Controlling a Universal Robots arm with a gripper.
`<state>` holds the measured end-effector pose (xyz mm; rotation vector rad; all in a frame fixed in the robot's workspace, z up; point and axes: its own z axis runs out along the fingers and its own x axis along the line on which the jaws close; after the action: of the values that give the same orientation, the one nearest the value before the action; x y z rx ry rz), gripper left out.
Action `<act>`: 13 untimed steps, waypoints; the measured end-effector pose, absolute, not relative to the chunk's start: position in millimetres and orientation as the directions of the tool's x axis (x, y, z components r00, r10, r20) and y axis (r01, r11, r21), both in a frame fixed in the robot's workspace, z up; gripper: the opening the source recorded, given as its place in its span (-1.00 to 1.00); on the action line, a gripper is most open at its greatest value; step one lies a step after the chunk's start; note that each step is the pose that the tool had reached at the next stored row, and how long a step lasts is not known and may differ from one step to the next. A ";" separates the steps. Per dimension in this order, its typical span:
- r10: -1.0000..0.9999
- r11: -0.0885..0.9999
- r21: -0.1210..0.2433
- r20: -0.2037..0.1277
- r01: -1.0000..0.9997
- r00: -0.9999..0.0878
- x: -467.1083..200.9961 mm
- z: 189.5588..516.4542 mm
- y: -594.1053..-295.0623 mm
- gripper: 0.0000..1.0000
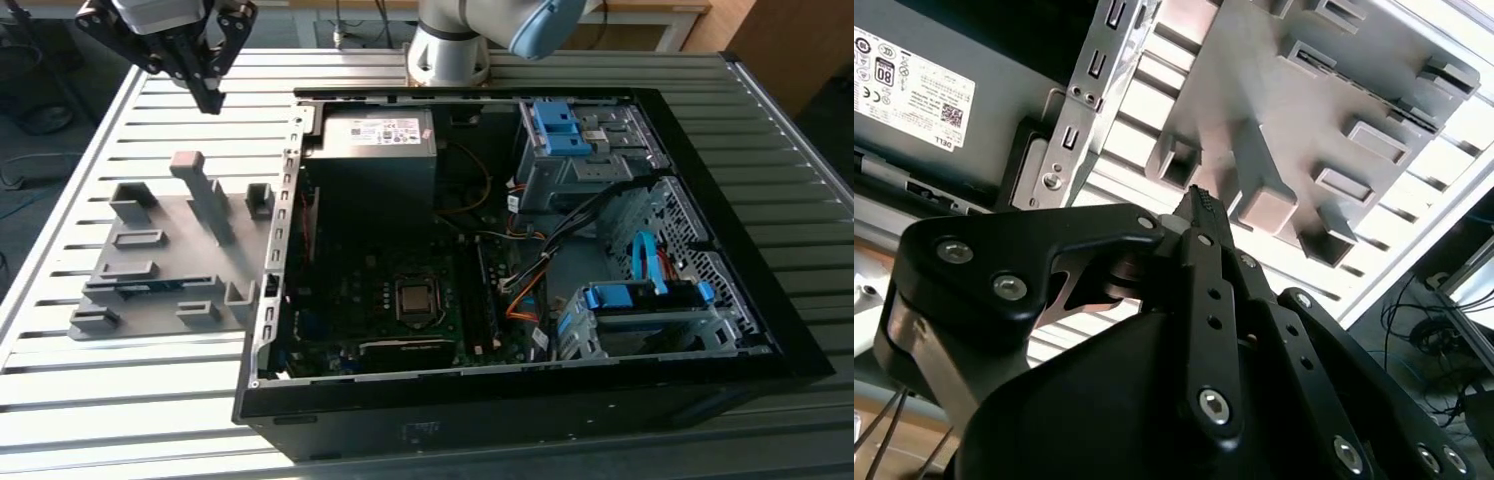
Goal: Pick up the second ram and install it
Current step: 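Reach for the second ram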
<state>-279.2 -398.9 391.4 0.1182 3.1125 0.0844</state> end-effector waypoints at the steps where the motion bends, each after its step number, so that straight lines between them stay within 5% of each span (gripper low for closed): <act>1: 0.076 0.996 0.055 -0.024 0.075 -0.997 -280.5 391.4 -398.9 -0.79; 13: 0.076 0.996 0.055 -0.024 0.075 -0.997 -290.0 391.4 -398.9 -0.79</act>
<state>-290.0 -398.9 391.4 0.1182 3.1125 0.0843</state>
